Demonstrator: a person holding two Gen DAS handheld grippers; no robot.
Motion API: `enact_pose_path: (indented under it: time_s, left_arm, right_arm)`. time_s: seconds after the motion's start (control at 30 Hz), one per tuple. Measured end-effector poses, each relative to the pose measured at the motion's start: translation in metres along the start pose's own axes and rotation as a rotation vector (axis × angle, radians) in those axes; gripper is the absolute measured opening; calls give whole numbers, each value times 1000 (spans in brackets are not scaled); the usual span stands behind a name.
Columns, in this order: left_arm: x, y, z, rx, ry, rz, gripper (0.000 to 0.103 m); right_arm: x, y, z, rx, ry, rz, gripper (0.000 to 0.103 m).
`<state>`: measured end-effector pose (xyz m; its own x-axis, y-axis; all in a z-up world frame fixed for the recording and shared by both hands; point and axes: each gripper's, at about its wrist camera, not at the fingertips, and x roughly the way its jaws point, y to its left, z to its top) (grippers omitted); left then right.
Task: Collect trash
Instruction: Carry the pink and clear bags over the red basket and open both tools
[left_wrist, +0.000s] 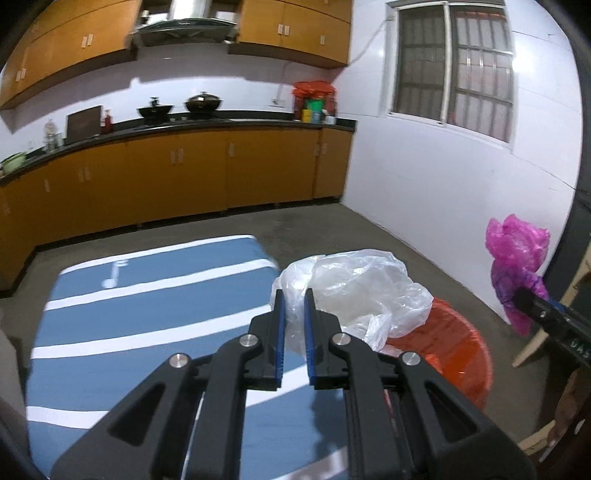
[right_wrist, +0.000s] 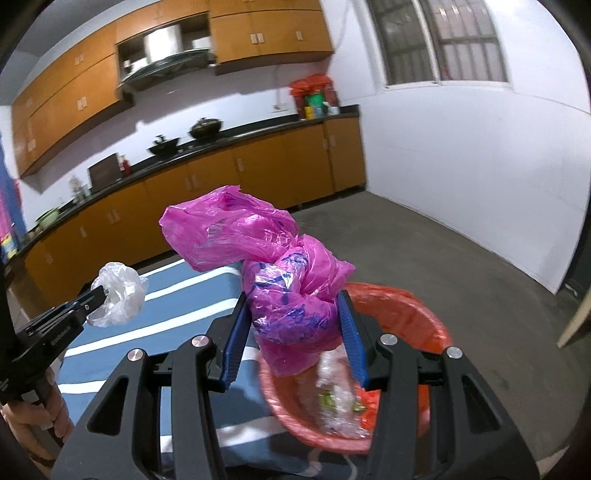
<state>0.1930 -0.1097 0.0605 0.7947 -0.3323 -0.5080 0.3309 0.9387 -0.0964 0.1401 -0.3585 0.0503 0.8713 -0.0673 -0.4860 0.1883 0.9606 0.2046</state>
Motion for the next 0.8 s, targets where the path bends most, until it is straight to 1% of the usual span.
enact_pose_path:
  time_s: [0.17, 0.3, 0.57, 0.8]
  left_arm:
    - [15, -36, -1, 20, 25, -70, 10]
    - [26, -60, -2, 36, 41, -120, 10]
    - [51, -88, -4, 60, 75, -169, 10]
    - [75, -98, -9, 74, 111, -196, 11]
  right_arm:
    - [0, -31, -4, 67, 11, -65, 48]
    - [1, -46, -8, 96, 18, -92, 48]
    - [8, -61, -15, 140, 30, -101, 48]
    - [19, -68, -18, 170, 51, -92, 48]
